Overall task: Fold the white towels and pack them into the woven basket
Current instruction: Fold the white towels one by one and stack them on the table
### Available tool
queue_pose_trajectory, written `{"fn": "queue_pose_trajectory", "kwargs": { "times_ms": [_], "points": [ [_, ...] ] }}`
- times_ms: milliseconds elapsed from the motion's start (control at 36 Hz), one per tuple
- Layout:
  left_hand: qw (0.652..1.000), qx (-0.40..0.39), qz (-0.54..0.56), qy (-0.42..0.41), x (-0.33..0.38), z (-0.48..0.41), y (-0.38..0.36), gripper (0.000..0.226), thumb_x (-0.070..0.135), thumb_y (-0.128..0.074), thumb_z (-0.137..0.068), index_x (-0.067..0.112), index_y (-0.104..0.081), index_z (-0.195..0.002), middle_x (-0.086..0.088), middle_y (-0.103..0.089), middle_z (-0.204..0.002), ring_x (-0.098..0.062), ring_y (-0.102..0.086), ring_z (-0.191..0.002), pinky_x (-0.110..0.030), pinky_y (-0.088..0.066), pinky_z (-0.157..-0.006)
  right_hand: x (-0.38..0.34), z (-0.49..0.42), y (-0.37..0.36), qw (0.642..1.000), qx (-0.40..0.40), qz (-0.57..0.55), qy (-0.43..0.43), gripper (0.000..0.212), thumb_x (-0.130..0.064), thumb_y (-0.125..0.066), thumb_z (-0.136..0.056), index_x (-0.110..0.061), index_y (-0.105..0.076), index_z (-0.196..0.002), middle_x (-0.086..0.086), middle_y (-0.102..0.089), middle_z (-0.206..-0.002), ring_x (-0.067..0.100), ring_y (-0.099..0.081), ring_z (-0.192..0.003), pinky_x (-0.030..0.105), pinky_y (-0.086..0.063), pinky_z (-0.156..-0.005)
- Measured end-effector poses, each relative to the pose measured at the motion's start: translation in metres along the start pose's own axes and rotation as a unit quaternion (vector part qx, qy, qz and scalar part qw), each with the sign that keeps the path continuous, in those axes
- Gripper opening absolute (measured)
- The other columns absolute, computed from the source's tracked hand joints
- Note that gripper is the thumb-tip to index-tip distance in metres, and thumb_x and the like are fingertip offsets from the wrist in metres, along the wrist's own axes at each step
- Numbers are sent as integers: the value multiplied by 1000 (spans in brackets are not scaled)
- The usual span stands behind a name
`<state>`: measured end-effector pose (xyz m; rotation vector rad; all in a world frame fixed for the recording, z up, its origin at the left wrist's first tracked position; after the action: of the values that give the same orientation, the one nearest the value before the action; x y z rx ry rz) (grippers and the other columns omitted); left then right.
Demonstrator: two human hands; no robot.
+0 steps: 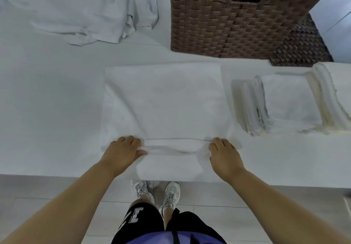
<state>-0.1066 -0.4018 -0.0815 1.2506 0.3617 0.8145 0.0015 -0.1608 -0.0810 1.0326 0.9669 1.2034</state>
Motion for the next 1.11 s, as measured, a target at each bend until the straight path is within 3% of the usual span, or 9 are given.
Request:
{"fn": "queue_pose_trajectory", "kwargs": {
  "times_ms": [111, 250, 361, 500, 583, 694, 833, 1000, 1111],
  "points": [
    [1000, -29, -3, -1, -6, 5, -12, 41, 42, -61, -87, 6, -61, -107, -12, -58, -108, -36, -56, -99, -42, -47, -76, 12, -2, -11, 999, -39, -36, 8, 19, -6, -47, -91, -5, -62, -105, 7, -53, -116, 25, -51, -102, 31, -46, -82],
    [999, -21, 35, 4, -11, 14, -8, 24, 24, -53, -91, 17, -62, -113, -2, -56, -112, -24, -54, -101, -31, -43, -82, 24, -6, -8, 995, -65, -79, -8, 24, -19, -39, -100, -10, -59, -111, -1, -53, -113, 16, -51, -96, 28, -47, -80],
    [997, -28, 61, 28, -21, 12, 4, 26, 24, -48, -97, 23, -64, -117, 7, -58, -118, -12, -54, -109, -18, -37, -86, 33, -16, 5, 989, -88, -103, -62, 17, -17, -44, -98, -9, -59, -101, 3, -61, -101, 19, -56, -83, 30, -48, -74],
    [998, 9, 39, 50, -35, 6, 49, 23, 28, -52, -95, 23, -68, -110, 12, -61, -112, -11, -56, -104, -17, -34, -77, 37, -37, 54, 988, -65, -110, -88, 16, -22, -53, -95, -9, -62, -94, 7, -64, -92, 25, -62, -88, 34, -50, -77],
    [995, 45, 30, 81, -46, 0, 93, 19, 31, -57, -91, 18, -69, -96, 6, -63, -98, -16, -58, -96, -23, -37, -73, 39, -51, 99, 991, -27, -99, -83, 19, -24, -57, -93, -8, -66, -96, 10, -65, -94, 28, -61, -91, 32, -47, -77],
    [989, 113, 9, 95, -53, -5, 163, 19, 32, -62, -87, 18, -72, -96, 3, -66, -101, -19, -58, -96, -28, -43, -82, 41, -66, 173, 993, 48, -78, -70, 24, -27, -59, -91, -5, -69, -93, 10, -67, -97, 25, -60, -94, 30, -43, -77],
    [965, 238, 11, 108, -55, 1, 259, 18, 30, -69, -82, 15, -75, -90, 0, -69, -98, -21, -60, -91, -27, -42, -79, 33, -67, 273, 989, 143, -9, -28, 29, -30, -52, -96, -8, -69, -97, 6, -64, -105, 26, -58, -103, 33, -43, -90],
    [916, 385, -6, 110, -47, 32, 361, 13, 26, -69, -83, 16, -75, -89, -3, -70, -98, -25, -61, -92, -31, -43, -81, 28, -44, 375, 956, 291, -26, -17, 26, -26, -56, -94, -5, -69, -87, 6, -63, -94, 25, -59, -92, 34, -44, -82],
    [912, 405, -11, 70, -37, 51, 407, 15, 22, -69, -83, 12, -74, -93, -4, -69, -100, -22, -59, -91, -25, -39, -76, 23, -20, 423, 937, 345, -42, -24, 25, -28, -60, -92, -8, -72, -84, 5, -66, -91, 23, -60, -86, 34, -46, -82]
  ]
}}
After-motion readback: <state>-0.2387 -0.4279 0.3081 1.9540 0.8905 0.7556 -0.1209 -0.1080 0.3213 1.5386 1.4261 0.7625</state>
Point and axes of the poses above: each hand's wrist, its own z-axis away from the middle knuckle, its own y-axis out of the back of the hand, x = y × z, the point moved 8 cm from there along -z, towards the middle knuckle
